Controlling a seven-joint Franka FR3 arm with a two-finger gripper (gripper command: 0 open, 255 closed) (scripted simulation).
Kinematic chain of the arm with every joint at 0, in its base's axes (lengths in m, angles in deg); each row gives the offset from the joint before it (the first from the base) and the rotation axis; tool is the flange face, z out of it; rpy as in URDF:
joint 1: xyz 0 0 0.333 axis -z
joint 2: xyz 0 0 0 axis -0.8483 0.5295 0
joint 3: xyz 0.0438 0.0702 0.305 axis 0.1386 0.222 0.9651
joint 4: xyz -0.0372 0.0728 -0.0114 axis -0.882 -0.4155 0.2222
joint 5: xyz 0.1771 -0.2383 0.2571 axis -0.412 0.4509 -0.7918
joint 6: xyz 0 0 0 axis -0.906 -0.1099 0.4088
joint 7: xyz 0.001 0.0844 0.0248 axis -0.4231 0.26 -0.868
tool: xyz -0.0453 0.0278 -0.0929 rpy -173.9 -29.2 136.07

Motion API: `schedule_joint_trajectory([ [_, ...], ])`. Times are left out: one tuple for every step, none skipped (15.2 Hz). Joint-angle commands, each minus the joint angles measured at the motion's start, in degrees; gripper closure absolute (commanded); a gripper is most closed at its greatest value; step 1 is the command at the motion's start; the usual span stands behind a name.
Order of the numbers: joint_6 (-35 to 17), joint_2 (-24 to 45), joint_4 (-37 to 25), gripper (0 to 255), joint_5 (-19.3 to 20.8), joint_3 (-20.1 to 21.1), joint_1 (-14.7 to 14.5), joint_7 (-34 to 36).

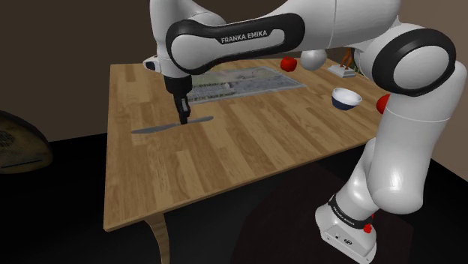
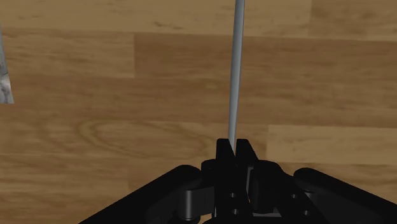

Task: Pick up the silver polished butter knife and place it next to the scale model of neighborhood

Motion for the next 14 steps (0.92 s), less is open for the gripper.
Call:
schedule_joint_trajectory([
  [1.6, -0.1, -1.5, 255, 0.0, 0.0, 0.0, -0.1],
  [2.3, -0.1, -2.2, 255, -0.1, 0.0, 0.0, -0.2],
  [3.1, -0.2, -2.9, 255, -0.1, 0.0, 0.0, -0.2],
  [3.8, -0.2, -3.6, 255, -0.1, 0.0, -0.1, -0.2],
  [4.6, -0.2, -4.4, 255, -0.1, 0.1, -0.1, -0.3],
  [5.4, -0.3, -5.1, 255, -0.1, 0.1, -0.1, -0.3],
  [6.2, -0.2, -5.9, 255, -0.1, 0.1, -0.1, -0.3],
  [6.9, -0.2, -6.7, 255, -0.2, 0.1, -0.2, -0.4],
  [7.7, -0.2, -7.5, 255, -0.2, 0.1, -0.2, -0.4],
  [8.5, -0.1, -8.4, 255, -0.1, 0.1, -0.2, -0.4],
  [8.8, -0.1, -8.7, 255, -0.1, 0.1, -0.3, -0.4],
  [7.9, -2.3, -5.7, 255, -0.6, -0.1, 0.6, -1.4],
  [7.0, -4.4, -2.8, 255, -1.1, -0.4, 1.4, -2.4],
  [6.3, -6.4, -0.1, 255, -1.5, -0.7, 2.1, -3.4],
])
